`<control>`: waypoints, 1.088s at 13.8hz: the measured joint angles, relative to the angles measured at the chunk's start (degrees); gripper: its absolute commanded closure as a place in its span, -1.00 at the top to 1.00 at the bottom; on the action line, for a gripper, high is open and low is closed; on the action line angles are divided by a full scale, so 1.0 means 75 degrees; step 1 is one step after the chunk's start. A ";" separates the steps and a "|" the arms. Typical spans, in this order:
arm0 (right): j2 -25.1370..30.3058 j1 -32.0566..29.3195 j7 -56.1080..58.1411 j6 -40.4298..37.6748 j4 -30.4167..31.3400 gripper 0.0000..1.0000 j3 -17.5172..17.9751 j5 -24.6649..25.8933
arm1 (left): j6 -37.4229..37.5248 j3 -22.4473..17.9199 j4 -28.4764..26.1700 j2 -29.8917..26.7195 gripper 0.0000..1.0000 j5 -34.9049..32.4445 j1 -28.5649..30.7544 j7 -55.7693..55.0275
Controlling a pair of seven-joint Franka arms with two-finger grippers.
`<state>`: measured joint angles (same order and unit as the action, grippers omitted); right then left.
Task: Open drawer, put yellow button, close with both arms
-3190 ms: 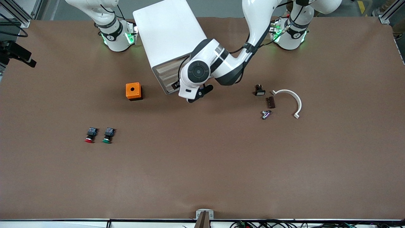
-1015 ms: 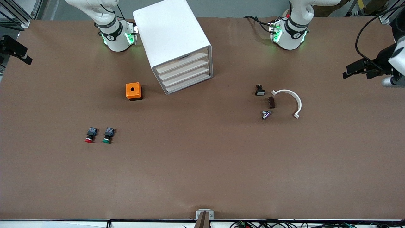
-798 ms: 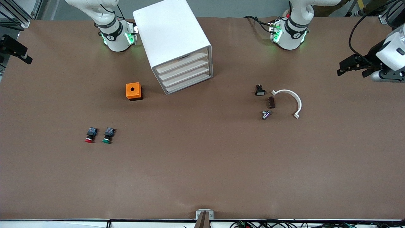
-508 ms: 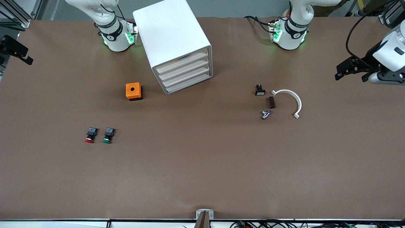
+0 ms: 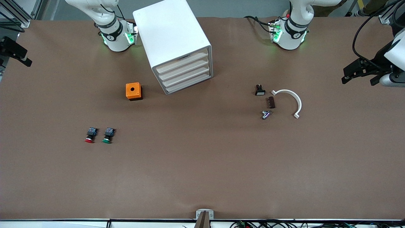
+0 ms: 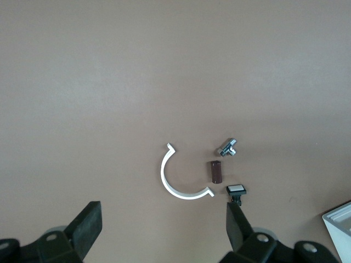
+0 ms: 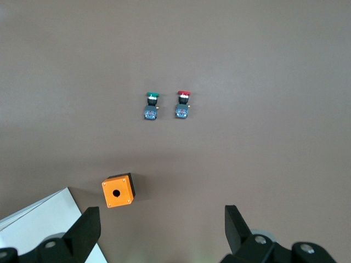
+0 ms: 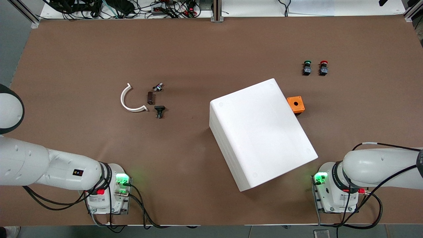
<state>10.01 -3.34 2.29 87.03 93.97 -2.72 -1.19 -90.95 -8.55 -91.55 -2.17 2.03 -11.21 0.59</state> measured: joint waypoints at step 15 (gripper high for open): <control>-0.0016 -0.0003 0.0038 0.0149 0.0036 1.00 -0.0010 0.0201 | 0.0023 0.0701 0.0464 0.0422 1.00 -0.0074 0.0710 0.0000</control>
<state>9.89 -3.36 2.58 88.15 94.24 -2.79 0.31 -90.78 -3.29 -88.07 0.99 1.48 -5.88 0.59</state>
